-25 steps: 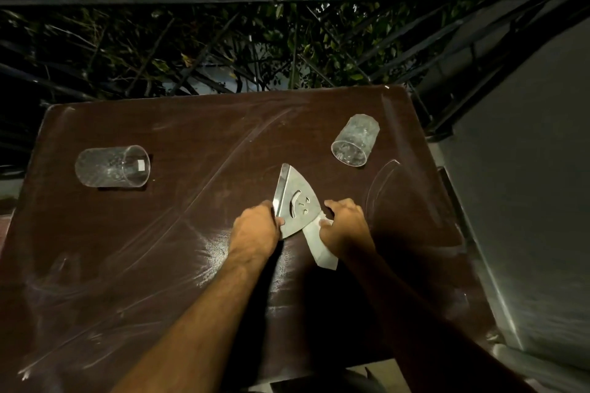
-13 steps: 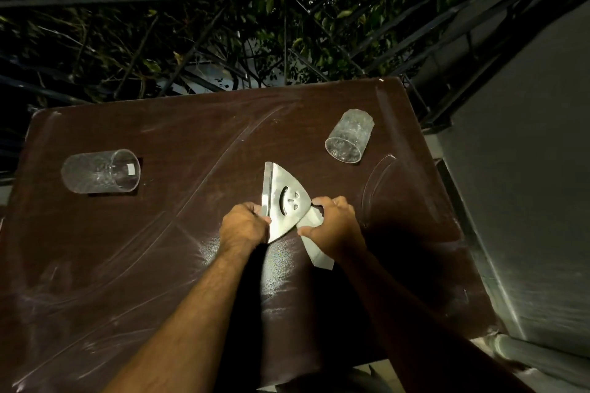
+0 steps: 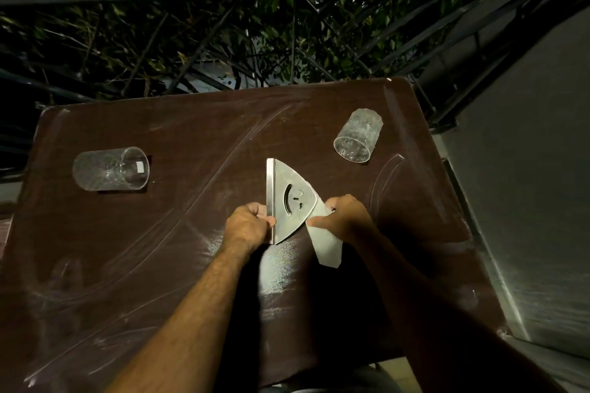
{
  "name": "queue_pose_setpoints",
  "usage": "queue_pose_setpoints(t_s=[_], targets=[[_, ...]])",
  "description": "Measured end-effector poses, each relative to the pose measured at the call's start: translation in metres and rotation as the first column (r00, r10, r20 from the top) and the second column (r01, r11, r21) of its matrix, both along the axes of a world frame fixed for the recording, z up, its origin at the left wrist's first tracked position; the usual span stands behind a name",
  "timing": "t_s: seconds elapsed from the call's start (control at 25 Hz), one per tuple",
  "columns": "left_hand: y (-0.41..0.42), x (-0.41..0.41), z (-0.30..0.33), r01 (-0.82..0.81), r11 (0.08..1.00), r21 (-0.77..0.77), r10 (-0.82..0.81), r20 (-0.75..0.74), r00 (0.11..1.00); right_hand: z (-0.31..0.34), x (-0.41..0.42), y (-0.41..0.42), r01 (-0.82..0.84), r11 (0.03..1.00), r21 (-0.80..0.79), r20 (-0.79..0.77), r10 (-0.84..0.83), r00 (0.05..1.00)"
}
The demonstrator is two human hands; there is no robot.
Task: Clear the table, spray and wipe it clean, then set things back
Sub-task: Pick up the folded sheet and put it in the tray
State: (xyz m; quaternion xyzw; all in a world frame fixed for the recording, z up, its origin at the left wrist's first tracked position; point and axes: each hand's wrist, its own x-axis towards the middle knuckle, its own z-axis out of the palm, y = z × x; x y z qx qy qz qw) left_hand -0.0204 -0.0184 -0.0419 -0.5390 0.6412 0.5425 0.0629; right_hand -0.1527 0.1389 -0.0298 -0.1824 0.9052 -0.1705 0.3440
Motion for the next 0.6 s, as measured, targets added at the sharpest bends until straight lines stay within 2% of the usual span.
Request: queue_pose_setpoints(t_s=[0.32,0.44,0.6], targets=[[-0.005,0.010,0.000,-0.037,0.995,0.095,0.043,-0.061,0.997,0.031,0.006,-0.028,0.265,0.917,-0.298,0.158,-0.227,0.961],[-0.003,0.020,-0.001,-0.012,0.988,0.156,0.030,-0.114,0.993,0.043,0.018,-0.040,0.217,0.913,-0.346,0.134,-0.181,0.974],[0.003,0.037,-0.007,0.018,0.988,0.152,0.005,-0.149,0.989,0.060,0.038,-0.055,0.130,0.922,-0.366,0.157,-0.077,0.985]])
